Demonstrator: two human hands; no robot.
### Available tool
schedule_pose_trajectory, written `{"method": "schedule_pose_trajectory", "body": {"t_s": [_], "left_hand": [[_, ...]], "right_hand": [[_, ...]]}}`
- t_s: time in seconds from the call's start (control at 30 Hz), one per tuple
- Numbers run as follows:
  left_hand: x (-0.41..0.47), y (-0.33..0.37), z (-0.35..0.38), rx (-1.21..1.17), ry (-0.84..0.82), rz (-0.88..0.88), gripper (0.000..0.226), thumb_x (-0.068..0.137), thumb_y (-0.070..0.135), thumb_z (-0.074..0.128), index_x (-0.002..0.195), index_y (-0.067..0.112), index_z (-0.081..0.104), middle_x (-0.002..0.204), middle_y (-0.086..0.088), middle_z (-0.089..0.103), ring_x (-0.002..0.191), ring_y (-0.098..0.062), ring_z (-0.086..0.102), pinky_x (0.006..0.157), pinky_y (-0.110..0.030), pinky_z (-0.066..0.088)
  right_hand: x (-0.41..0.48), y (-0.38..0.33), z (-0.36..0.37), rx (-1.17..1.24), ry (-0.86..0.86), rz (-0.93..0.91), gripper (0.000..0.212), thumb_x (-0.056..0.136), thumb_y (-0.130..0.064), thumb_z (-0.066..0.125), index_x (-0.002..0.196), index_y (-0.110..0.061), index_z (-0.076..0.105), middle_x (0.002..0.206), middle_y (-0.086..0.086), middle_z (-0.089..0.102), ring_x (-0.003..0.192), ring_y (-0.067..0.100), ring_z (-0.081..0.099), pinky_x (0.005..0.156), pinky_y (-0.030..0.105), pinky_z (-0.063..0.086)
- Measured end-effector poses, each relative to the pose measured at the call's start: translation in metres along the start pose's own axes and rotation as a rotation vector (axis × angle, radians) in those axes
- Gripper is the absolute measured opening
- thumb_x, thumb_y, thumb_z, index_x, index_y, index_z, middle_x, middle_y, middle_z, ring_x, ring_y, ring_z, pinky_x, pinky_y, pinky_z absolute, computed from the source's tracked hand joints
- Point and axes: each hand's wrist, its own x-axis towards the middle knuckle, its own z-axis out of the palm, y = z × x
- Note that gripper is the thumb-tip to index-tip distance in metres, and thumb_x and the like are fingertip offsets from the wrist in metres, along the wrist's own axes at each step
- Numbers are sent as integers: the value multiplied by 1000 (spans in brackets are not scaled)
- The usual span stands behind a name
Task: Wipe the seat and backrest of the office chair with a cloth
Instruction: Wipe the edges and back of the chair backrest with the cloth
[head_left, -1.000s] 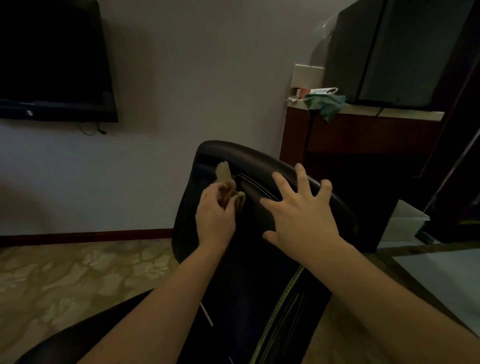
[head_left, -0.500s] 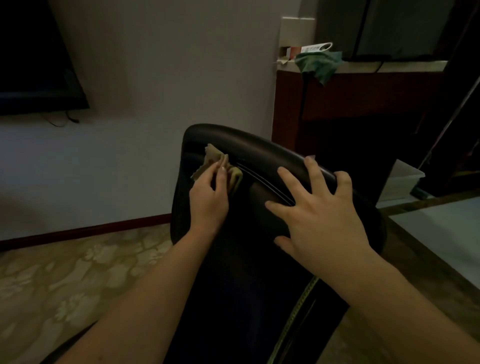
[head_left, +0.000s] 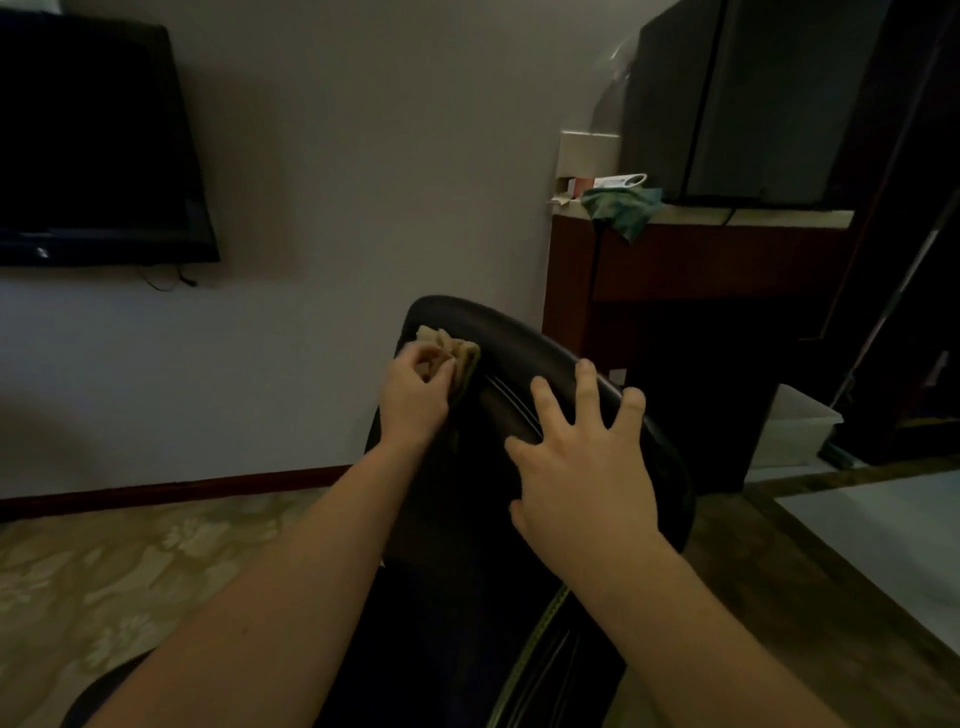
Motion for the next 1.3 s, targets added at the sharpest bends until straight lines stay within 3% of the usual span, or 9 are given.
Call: {"method": "schedule_pose_trajectory", "body": {"t_s": [0.1,0.2,0.43,0.57,0.8,0.93,1.07,1.17,1.3], "left_hand": [[-5,-2,11,210,-102,63,34,108,28,45,137,17,60,148,-6,43,136,-22,44,108,-27,35],[-8,-13,9,390,-133,129,41,108,32,39,145,20,54,162,-5,20,147,-28,26,122,-46,26],[19,-3,0,389,-252,145,42,109,21,43,149,12,49,157,-4,42,145,-23,37,117,-31,28],[25,-6,5,330,-188,151,36,106,18,51,140,12,59,146,-5,56,135,-22,50,102,-21,32],[2,-7,1,279,-185,243,33,103,19,56,136,17,63,142,1,58,129,-14,53,104,-23,37],[9,-6,0,332,-196,234,33,105,19,52,136,15,63,144,-2,57,132,-19,53,105,-25,38],[30,0,4,305,-202,123,27,105,14,51,120,9,73,133,-8,64,122,-28,59,98,-29,45],[28,0,7,228,-176,80,28,104,16,54,125,12,71,133,-5,66,121,-22,61,98,-29,50],[6,4,7,192,-150,155,27,102,19,58,127,17,70,132,1,65,116,-8,57,100,-26,48]], "right_hand": [[1,1,2,-1,2,6,48,96,-54,43,141,-35,45,163,15,-6,141,54,-16,104,72,2],[3,-1,2,-9,6,8,47,97,-54,43,140,-36,46,163,15,-7,141,54,-16,104,72,3],[4,1,4,-20,-5,13,44,96,-54,43,138,-39,46,163,14,-7,141,53,-18,104,72,3],[3,1,4,-32,-15,20,44,96,-55,43,138,-42,44,163,12,-6,141,53,-19,105,73,2],[-1,0,4,-45,-12,23,47,95,-57,43,139,-43,42,164,12,-5,141,53,-19,105,73,2],[-2,-2,4,-50,-16,22,48,95,-58,42,140,-43,42,163,12,-5,142,53,-18,104,73,2],[-2,-1,3,-33,0,23,44,95,-56,43,137,-42,46,164,11,-2,142,53,-17,104,72,1],[-2,0,4,-39,-12,17,44,95,-56,43,137,-42,47,163,13,-3,142,53,-17,104,73,2],[-3,1,5,-39,4,18,45,95,-56,41,137,-41,47,163,14,-2,142,54,-16,103,73,2]]}}
